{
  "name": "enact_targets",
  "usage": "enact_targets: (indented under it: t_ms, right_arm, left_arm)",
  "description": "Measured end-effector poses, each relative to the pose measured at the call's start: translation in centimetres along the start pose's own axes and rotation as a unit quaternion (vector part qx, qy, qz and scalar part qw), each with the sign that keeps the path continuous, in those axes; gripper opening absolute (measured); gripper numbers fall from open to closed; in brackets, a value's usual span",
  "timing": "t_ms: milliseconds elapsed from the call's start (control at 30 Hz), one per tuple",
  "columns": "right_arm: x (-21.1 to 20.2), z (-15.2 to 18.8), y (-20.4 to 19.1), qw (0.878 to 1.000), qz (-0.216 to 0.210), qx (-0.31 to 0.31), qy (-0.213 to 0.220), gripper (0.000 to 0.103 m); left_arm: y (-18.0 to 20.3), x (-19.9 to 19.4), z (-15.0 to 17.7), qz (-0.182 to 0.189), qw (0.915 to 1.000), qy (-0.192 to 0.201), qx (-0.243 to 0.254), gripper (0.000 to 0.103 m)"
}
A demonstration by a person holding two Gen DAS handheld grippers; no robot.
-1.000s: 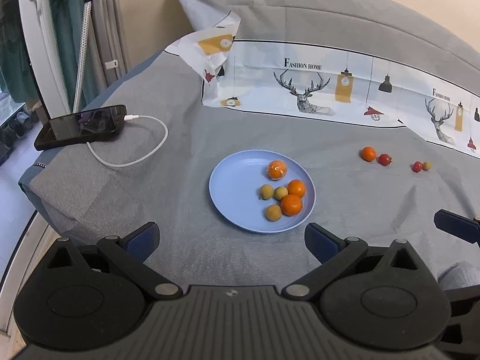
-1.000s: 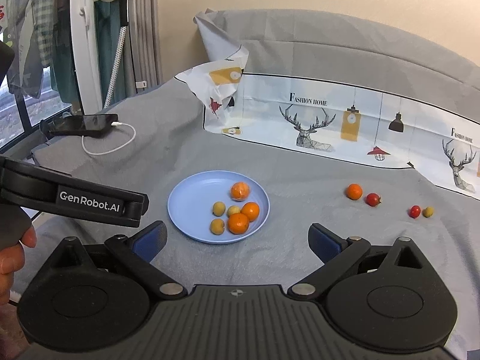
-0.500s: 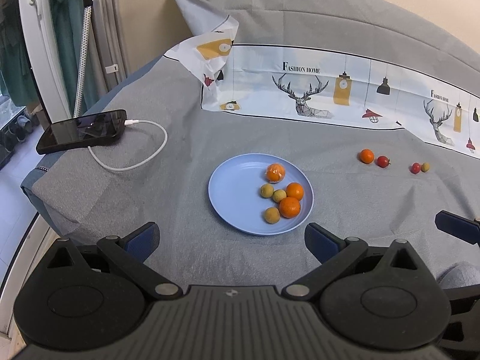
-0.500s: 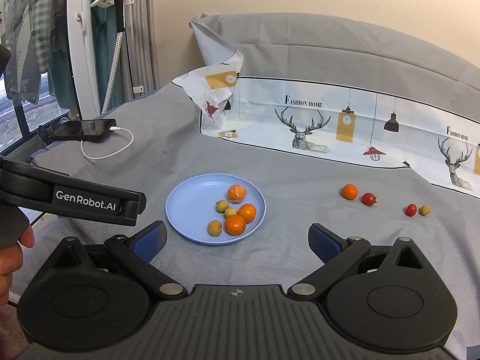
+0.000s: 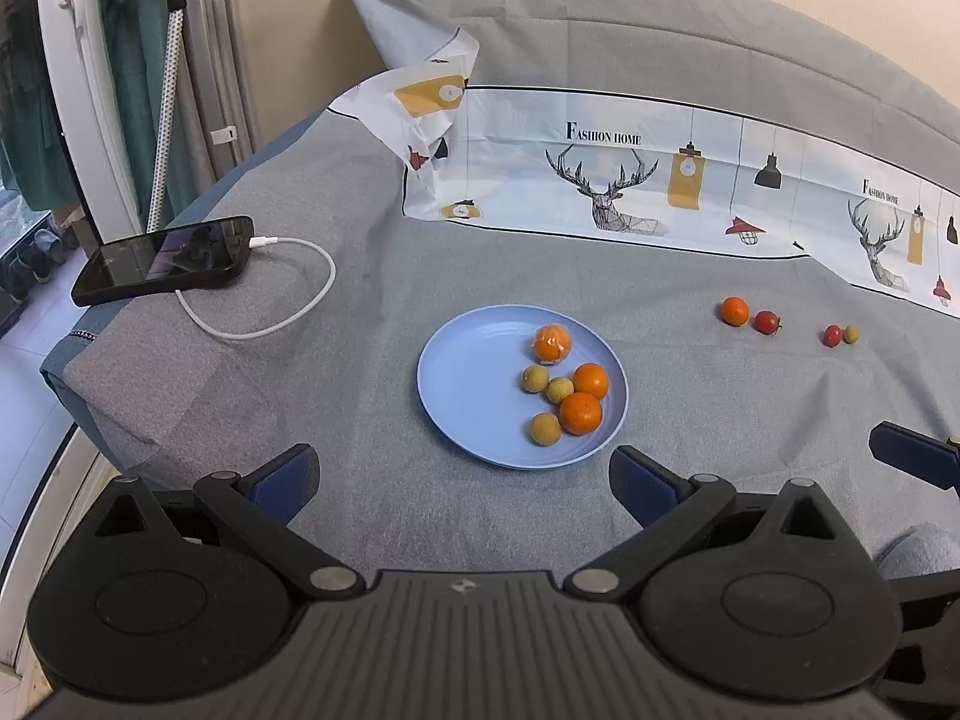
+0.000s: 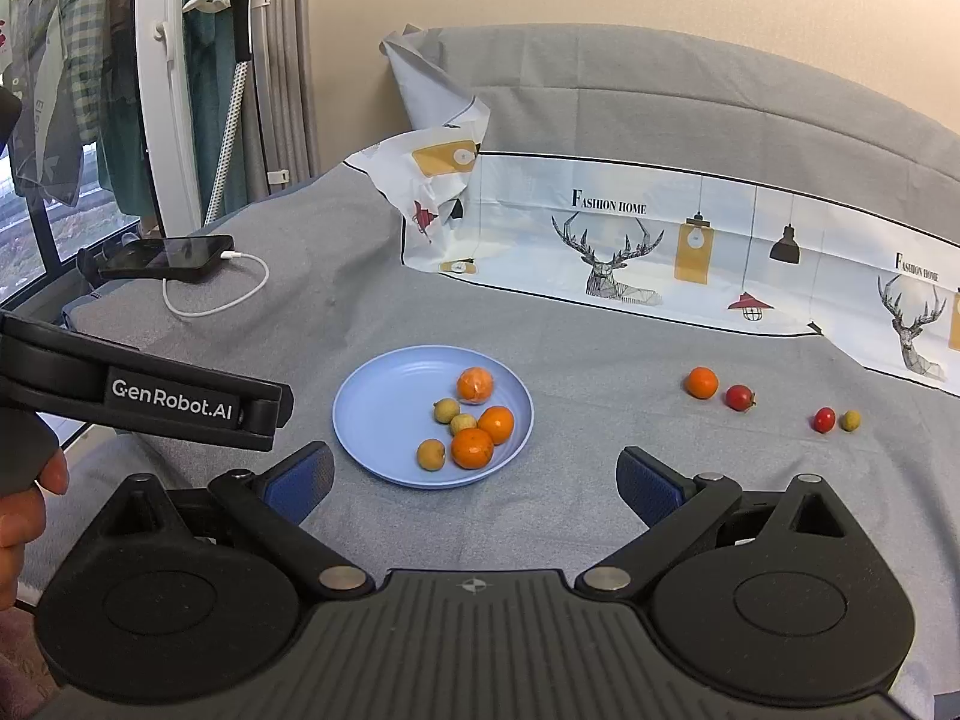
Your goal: Organize fruits
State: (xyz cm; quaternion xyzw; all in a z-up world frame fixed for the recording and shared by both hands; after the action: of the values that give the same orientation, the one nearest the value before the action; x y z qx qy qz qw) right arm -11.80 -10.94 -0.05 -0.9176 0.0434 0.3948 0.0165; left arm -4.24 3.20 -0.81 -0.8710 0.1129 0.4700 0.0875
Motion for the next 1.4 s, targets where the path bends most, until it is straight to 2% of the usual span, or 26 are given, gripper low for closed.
enact_targets:
  t_ms: [533,900,1067,1200,1400]
  right_arm:
    - [1.1,0.4,0.7,1.000,-0.014,0.013,-0.009,0.100]
    - [2.9,0.4,3.6,0.998,-0.018,0.048,-0.022,0.100]
    - [3.4,0.6,6.9,0.996,0.006,0.083,-0.020,0.100]
    - [3.9,1.2,10.8,0.992,0.043,0.115,-0.017,0.100]
    - [5.6,1.7,18.4,0.978,0.108,0.176,-0.016,0.100]
  left_arm:
    - [0.7,1.3,-0.6,-0.013,0.9997,-0.017,0.008,0.103]
    - [3.0,3.1,-2.3,-0.021,0.9988,-0.035,0.028,0.103]
    - [5.8,4.7,-3.8,-0.016,0.9977,-0.047,0.046,0.103]
    - [8.6,6.4,-5.6,0.005,0.9964,-0.063,0.056,0.103]
    - [15.2,9.9,-9.6,0.043,0.9926,-0.074,0.087,0.103]
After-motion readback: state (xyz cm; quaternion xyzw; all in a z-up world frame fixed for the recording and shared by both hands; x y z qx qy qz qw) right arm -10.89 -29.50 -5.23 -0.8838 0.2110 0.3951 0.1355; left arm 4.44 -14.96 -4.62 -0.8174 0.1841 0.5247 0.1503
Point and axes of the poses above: each gripper's, at about its wrist camera, not at the fingertips, and x roughly the way its jaws point, y to its right, z to its underside, the point moved 3 cm from there along x, roughly the way its jaws point, and after that the axes turned 12 degrees about -y, right-handed, at the moved point
